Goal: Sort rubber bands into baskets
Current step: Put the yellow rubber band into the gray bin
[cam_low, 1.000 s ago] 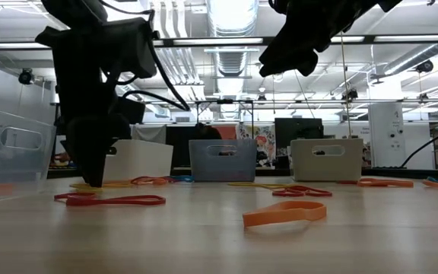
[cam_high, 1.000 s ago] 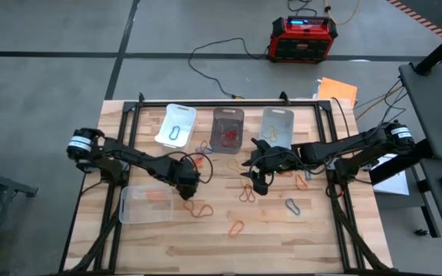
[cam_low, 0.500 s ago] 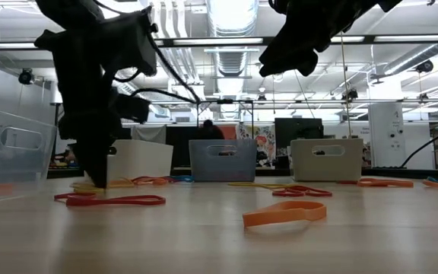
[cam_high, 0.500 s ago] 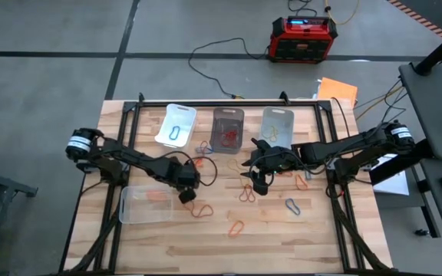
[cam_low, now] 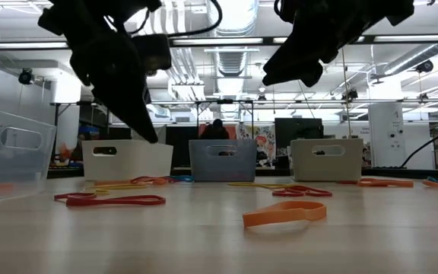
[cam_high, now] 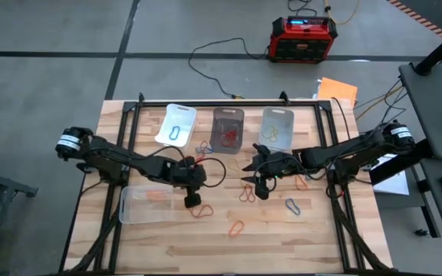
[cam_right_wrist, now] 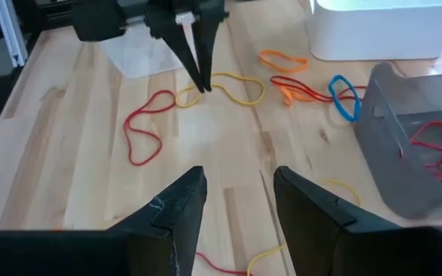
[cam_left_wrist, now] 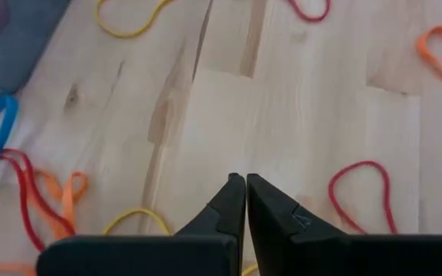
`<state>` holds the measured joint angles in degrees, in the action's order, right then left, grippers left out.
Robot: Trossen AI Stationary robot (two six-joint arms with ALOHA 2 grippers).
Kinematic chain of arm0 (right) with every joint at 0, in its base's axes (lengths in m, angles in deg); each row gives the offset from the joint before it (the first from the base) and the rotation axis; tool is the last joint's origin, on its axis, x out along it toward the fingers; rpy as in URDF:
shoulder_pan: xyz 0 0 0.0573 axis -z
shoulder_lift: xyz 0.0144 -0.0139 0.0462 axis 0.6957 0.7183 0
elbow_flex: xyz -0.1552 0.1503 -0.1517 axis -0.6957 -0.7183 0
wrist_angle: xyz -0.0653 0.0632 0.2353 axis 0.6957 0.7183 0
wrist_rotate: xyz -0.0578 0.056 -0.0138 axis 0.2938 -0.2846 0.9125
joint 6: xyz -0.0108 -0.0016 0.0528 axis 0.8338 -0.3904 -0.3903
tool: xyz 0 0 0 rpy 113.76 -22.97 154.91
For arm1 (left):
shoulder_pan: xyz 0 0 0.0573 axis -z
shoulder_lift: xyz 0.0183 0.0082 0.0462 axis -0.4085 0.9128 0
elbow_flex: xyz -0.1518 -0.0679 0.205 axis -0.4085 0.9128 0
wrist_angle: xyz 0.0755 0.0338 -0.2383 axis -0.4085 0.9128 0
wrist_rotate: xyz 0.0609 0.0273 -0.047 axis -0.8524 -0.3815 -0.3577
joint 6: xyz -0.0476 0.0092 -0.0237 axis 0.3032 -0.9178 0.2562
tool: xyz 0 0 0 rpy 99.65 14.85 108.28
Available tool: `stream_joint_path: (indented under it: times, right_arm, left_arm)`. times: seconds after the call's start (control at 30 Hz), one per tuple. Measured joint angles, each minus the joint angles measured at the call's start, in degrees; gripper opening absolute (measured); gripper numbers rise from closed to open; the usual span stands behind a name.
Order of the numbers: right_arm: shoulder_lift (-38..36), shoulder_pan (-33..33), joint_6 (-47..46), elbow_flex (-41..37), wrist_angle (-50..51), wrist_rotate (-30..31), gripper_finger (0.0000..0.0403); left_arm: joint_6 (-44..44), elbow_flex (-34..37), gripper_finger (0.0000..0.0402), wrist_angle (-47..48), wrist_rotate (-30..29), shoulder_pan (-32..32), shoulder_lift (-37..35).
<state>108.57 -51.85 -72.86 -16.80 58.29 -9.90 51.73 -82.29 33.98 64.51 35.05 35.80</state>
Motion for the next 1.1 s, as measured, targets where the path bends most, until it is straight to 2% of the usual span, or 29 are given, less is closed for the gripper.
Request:
stream_joint_path:
  times: [0.07,0.3,0.63,0.83,0.97,1.1]
  right_arm:
    - [0.0,0.0,-1.06,-0.61,-0.48,0.0,0.0153]
    - [0.0,0.0,-1.6,-0.76,-0.58,0.02,0.0153]
    - [0.0,0.0,-0.87,-0.76,-1.43,0.02,0.0155]
    - [0.0,0.0,-0.74,-0.76,-1.87,0.02,0.016]
    - [0.0,0.02,-0.72,-0.76,-1.85,0.02,0.0157]
    - [0.0,0.02,-0.72,-0.76,-1.82,0.02,0.0159]
  left_arm:
    - [1.29,0.0,0.0,0.5,-0.52,0.02,-0.34]
    - [17.07,0.01,0.0008,5.74,-3.47,-1.01,2.2]
    - [20.93,0.02,0.0083,7.15,-3.43,-1.5,8.71]
    - [20.92,0.01,0.0109,7.88,-3.52,-1.92,9.55]
    - [19.95,-0.13,0.0097,7.77,-3.39,-1.97,10.3]
    - [18.74,-0.26,0.0029,6.98,-1.82,-1.96,11.9]
